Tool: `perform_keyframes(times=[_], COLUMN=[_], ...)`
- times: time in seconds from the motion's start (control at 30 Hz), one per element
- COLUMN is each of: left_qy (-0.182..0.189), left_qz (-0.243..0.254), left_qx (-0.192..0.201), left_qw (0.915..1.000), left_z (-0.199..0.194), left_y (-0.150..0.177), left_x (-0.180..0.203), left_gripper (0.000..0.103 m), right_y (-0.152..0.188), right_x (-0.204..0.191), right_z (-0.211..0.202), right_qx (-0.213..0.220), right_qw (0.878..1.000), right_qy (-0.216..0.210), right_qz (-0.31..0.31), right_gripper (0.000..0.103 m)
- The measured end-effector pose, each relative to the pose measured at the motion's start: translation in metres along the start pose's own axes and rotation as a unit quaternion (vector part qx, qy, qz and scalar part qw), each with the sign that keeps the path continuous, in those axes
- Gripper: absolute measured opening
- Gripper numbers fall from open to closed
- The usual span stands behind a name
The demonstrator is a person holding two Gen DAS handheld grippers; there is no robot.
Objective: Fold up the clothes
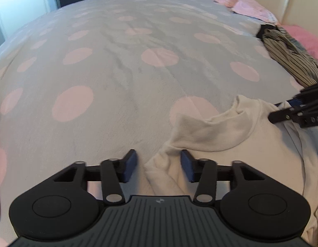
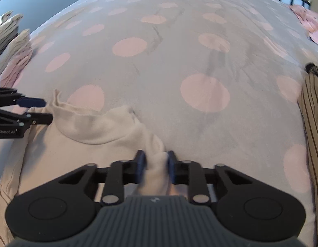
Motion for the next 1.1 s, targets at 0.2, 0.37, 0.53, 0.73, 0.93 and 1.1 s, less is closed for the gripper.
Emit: perform_keyframes(times=[0.2, 0.37, 0.53, 0.73, 0.93, 1.1], left_qy=[0.012, 0.030, 0.046, 0.061, 0.073, 0.094], left_qz=[0.025, 0.022, 0.028, 0.047, 0.093, 0.117], left_qx=[0.018, 0.055, 0.105, 0.161, 0.194, 0.197], left_qw=[0.9994, 0.9978, 0.9930, 0.9840, 0.9739, 0.9688], left_z=[-0.012, -0.048, -0.106, -0.176, -0.228, -0.249], left_y=[-0.004, -0.007, -0.002, 0.024, 0.066, 0.119], left_x=[0.009, 0.011, 0.023, 0.042, 0.068, 0.091], left_gripper=[0.007, 0.007, 0.006, 0.006, 0.006, 0.006], right_y=[-0.003, 0.000, 0.016, 0.053, 0.111, 0.168], right_x=[-0.004, -0.010, -0.021, -0.039, -0.060, -0.078], right_z=[-0.019, -0.064, -0.125, -0.192, -0.238, -0.252], right_qx=[0.015, 0.052, 0.098, 0.147, 0.179, 0.193], right_qw=[1.000, 0.998, 0.994, 0.986, 0.976, 0.965], right_qy=[-0.003, -0.017, -0.030, -0.040, -0.052, -0.067], right_qz=[-0.019, -0.030, -0.045, -0.072, -0.116, -0.161], right_gripper=[0.012, 0.012, 0.012, 0.012, 0.012, 0.012])
Point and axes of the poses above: each gripper's, at about its wrist camera, not at the fingertips, and z roughly the way its jaws point, x to its right, y to its underside, the point moved 6 cm from there along z, roughly the way its jaws point, and after that the axes turned 5 degrees about -x, right-handed, at the moved point
